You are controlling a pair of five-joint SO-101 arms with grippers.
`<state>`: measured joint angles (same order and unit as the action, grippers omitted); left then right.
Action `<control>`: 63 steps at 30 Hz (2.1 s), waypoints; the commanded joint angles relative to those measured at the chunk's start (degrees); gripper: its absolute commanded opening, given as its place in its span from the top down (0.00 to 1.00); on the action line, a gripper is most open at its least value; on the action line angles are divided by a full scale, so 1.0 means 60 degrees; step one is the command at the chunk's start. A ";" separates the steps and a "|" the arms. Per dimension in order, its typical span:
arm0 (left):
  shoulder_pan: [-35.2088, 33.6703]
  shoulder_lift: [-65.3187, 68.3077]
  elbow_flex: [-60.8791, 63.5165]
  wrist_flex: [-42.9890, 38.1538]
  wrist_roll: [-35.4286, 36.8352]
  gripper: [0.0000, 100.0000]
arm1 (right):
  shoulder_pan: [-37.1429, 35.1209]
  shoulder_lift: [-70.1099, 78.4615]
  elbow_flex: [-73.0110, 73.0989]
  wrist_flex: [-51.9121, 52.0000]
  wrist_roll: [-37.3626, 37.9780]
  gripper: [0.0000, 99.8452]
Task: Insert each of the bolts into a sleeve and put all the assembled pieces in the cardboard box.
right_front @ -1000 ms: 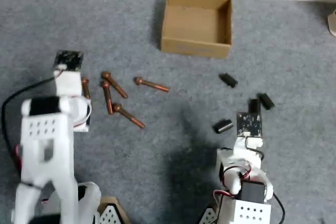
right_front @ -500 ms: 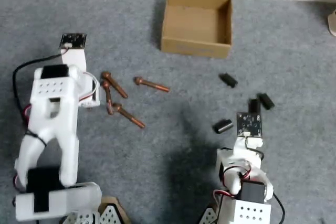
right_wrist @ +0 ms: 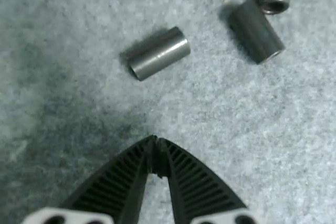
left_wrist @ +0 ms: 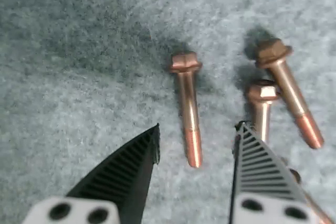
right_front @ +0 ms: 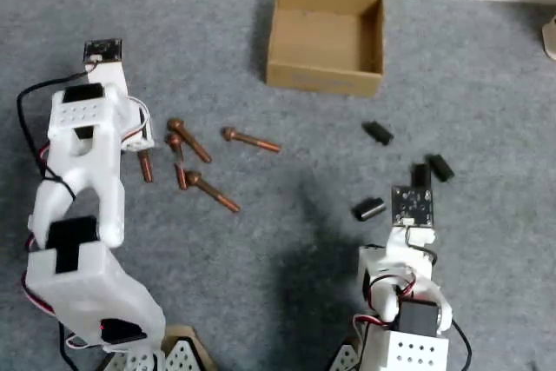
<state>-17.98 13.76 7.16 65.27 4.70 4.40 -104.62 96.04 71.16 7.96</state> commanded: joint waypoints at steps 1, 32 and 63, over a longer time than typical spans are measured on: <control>-0.0183 0.0315 -0.0813 0.0044 0.0103 0.77 | -0.0081 -0.0081 0.1473 0.0022 0.0088 1.00; 0.0520 0.3919 -0.4125 0.1055 0.0527 0.99 | -0.0139 -0.0081 0.1473 0.0007 0.0088 1.00; 0.0960 -0.3568 -0.0418 0.5201 0.0498 0.99 | -0.0623 -0.0066 -0.1136 0.0579 0.0073 0.82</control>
<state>-13.85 -1.54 2.77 97.45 7.52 0.88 -104.62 95.25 72.84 7.96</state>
